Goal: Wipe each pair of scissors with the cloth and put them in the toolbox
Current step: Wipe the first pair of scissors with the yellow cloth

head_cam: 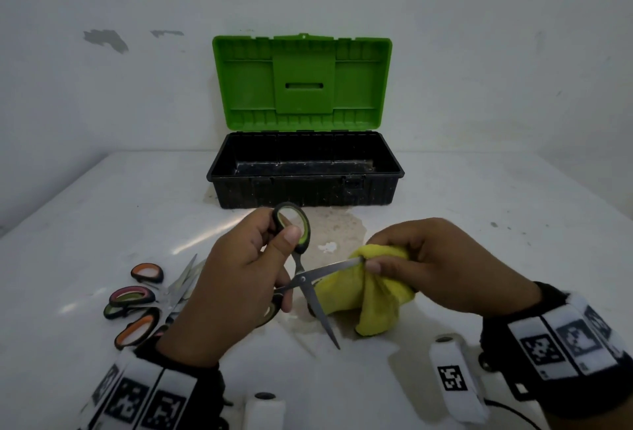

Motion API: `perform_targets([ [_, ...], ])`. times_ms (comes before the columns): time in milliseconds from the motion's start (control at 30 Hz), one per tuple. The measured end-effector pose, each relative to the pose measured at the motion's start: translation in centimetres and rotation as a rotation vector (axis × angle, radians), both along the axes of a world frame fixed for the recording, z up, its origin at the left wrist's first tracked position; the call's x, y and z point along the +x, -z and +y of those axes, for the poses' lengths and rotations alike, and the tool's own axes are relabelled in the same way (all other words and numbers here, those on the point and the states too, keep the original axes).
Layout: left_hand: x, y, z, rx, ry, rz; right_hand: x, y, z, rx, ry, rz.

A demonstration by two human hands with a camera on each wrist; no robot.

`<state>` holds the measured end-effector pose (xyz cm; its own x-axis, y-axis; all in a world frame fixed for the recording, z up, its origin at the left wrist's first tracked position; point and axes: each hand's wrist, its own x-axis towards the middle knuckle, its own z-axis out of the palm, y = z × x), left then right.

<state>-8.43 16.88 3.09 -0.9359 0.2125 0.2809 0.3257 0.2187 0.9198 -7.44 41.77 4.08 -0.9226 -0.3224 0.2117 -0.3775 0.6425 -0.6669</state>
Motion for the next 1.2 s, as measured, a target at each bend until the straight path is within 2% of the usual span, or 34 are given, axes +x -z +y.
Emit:
perform_targets([
  [100,-0.3,0.3,-0.6,0.131,-0.079,-0.033,-0.1,-0.5,1.2,-0.064,0.115,0.041],
  [233,-0.7,0.9,-0.1,0.312,-0.200,-0.102,-0.4,-0.1,1.3,-0.325,0.263,0.015],
  [333,-0.7,1.6,1.5,0.401,-0.252,-0.144,-0.2,1.0,-0.9,-0.480,0.283,-0.005],
  [400,-0.7,2.0,2.5,0.423,-0.275,-0.145,0.0,1.7,-2.4,-0.506,0.292,-0.011],
  [500,-0.5,2.0,3.5,0.424,-0.309,-0.132,0.3,2.1,-4.2,-0.503,0.258,-0.020],
  [667,-0.7,1.5,4.0,0.381,-0.371,-0.079,1.0,1.5,-5.8,-0.470,0.096,-0.096],
  [900,-0.9,2.3,4.4,0.268,-0.446,0.001,0.5,2.3,-6.2,-0.557,0.077,-0.253],
  [1033,-1.1,2.5,4.5,0.153,-0.477,0.110,0.3,2.9,-6.7,-0.542,0.148,-0.183],
  [1200,-1.4,2.5,4.3,0.159,-0.508,0.065,0.1,3.2,-6.6,-0.455,0.190,-0.031],
])
